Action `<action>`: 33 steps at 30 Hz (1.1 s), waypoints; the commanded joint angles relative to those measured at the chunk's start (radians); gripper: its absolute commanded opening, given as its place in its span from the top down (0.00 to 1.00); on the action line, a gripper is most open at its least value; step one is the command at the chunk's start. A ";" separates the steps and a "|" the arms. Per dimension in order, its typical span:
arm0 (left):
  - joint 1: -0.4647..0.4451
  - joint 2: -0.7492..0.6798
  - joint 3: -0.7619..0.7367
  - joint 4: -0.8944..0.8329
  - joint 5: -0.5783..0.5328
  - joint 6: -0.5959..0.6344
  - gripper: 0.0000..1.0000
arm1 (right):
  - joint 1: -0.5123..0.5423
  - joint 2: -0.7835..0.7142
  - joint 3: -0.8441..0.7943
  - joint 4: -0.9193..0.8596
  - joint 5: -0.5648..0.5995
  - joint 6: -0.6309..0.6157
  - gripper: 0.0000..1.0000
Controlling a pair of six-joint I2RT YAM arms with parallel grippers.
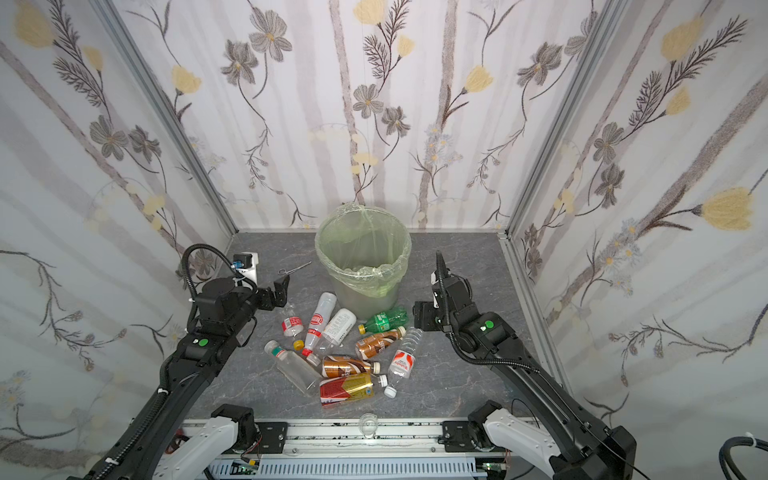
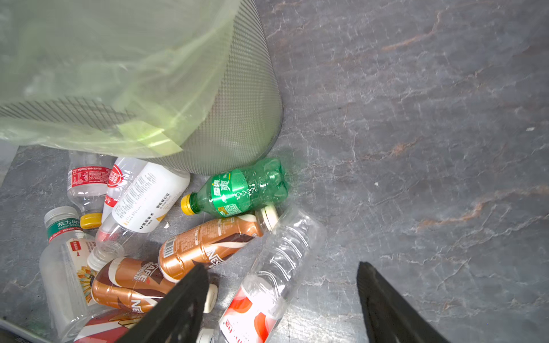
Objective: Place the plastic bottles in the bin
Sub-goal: 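Move the right gripper down to the clear crumpled water bottle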
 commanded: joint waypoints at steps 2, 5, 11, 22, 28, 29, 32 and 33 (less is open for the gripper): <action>0.002 0.004 -0.001 0.022 -0.005 -0.007 0.00 | 0.018 -0.041 -0.087 0.098 -0.001 0.155 0.19; 0.002 0.005 -0.001 0.022 -0.002 -0.008 0.00 | 0.044 -0.041 -0.126 0.111 0.002 0.186 0.18; 0.001 -0.003 -0.004 0.022 -0.005 -0.008 0.00 | 0.092 -0.008 -0.220 0.173 -0.004 0.257 0.16; 0.002 0.002 -0.003 0.022 -0.001 -0.008 0.00 | 0.123 0.060 -0.301 0.306 -0.034 0.313 0.12; 0.002 0.002 -0.003 0.022 -0.001 -0.008 0.00 | 0.137 0.115 -0.333 0.363 -0.034 0.336 0.12; 0.002 0.002 -0.003 0.022 0.000 -0.008 0.00 | 0.137 0.125 -0.339 0.376 -0.033 0.339 0.11; 0.002 0.003 -0.004 0.022 0.000 -0.008 0.00 | 0.137 0.158 -0.347 0.408 -0.038 0.341 0.12; 0.002 0.004 -0.003 0.022 0.001 -0.007 0.00 | 0.139 0.170 -0.347 0.415 -0.041 0.342 0.12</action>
